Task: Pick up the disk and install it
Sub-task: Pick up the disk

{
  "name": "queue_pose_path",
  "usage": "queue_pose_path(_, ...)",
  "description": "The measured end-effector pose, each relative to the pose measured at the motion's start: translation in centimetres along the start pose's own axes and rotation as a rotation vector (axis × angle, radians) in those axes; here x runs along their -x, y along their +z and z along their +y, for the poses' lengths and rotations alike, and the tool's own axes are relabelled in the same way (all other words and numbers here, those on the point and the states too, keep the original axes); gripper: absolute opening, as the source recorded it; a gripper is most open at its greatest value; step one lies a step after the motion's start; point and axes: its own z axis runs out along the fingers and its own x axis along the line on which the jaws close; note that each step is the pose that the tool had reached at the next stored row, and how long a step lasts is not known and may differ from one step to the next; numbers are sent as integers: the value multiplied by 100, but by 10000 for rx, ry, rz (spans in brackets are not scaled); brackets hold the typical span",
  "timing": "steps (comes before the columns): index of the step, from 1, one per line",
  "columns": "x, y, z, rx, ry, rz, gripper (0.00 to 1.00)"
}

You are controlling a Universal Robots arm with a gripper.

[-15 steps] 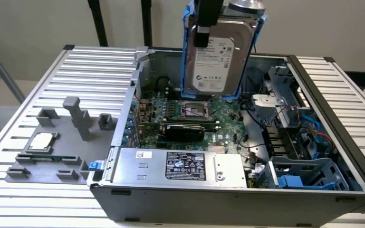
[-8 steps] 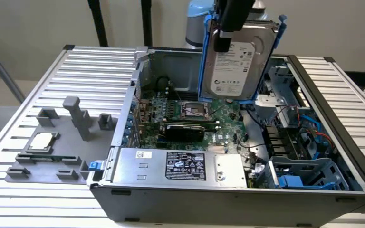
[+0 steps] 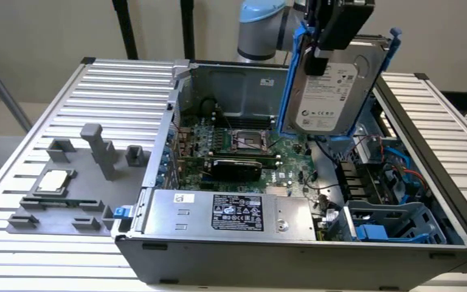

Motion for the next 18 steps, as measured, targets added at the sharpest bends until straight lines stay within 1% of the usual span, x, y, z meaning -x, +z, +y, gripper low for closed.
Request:
queue_pose_path(3,-55,11,-123,0,0,0,0)
queue_pose_path(6,-125,22,-215,0,0,0,0)
queue_pose_path(7,-153,26,-240,0,0,-1,0)
queue_pose_path(8,-215,32,-287,0,-1,0,0)
queue_pose_path(13,-392,48,-376,0,-1,1,0)
queue_pose_path(18,-616,66,-412,0,0,-1,0)
